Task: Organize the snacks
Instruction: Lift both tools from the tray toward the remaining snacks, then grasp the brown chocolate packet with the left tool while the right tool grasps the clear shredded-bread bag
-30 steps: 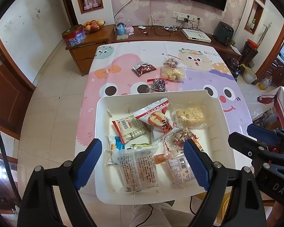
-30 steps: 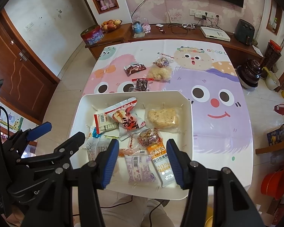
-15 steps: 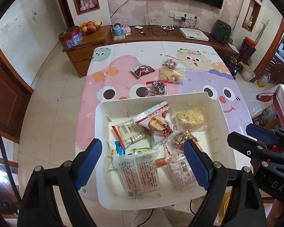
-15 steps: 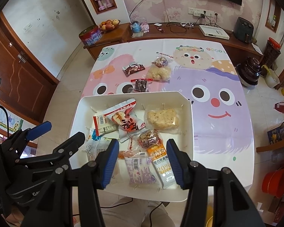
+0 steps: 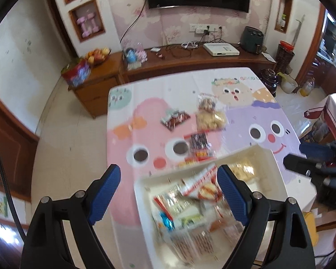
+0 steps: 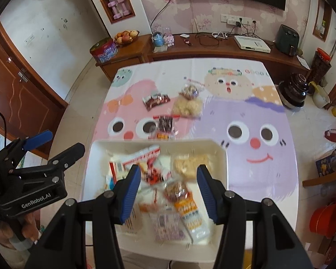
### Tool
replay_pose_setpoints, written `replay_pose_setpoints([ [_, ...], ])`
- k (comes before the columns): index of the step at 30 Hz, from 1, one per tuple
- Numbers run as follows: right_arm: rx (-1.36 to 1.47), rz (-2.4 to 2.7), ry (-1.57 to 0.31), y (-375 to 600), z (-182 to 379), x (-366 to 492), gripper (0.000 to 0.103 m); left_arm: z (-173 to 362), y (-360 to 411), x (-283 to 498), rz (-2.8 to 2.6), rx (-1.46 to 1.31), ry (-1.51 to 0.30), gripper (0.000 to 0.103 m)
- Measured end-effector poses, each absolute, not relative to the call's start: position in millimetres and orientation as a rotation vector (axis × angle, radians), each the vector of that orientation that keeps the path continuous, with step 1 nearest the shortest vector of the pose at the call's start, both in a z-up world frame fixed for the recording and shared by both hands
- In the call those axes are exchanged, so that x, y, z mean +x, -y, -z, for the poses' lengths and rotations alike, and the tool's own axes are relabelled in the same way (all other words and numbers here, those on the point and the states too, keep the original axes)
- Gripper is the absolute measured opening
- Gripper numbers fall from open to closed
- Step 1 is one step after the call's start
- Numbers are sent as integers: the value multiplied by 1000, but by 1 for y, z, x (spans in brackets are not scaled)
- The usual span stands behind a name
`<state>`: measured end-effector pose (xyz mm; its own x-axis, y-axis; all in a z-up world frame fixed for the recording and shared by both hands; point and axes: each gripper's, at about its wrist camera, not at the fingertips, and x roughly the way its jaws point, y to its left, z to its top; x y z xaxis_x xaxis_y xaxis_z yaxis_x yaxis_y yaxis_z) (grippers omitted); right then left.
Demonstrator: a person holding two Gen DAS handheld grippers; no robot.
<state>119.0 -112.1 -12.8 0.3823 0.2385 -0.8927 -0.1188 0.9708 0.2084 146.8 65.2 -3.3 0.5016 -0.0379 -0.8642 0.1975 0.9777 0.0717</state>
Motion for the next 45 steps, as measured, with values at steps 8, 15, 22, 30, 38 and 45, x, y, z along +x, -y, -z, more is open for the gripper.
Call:
replay_pose_setpoints([
  [8, 109, -205, -1124, 121, -6, 203, 57, 3, -58, 235, 236, 247, -1023, 87],
  [15, 142, -165, -1227, 133, 47, 288, 58, 64, -45, 309, 345, 278, -1145, 87],
  [22, 251, -173, -1399, 142, 139, 339, 58, 150, -40, 366, 365, 263, -1290, 87],
  [30, 288, -153, -1520, 139, 208, 357, 58, 208, -30, 388, 389, 308, -1366, 87],
  [38, 296, -176, -1555, 128, 232, 361, 58, 229, -20, 393, 413, 344, -1389, 87],
  [45, 302, -194, -1562, 120, 239, 361, 58, 239, -14, 399, 421, 348, -1410, 79],
])
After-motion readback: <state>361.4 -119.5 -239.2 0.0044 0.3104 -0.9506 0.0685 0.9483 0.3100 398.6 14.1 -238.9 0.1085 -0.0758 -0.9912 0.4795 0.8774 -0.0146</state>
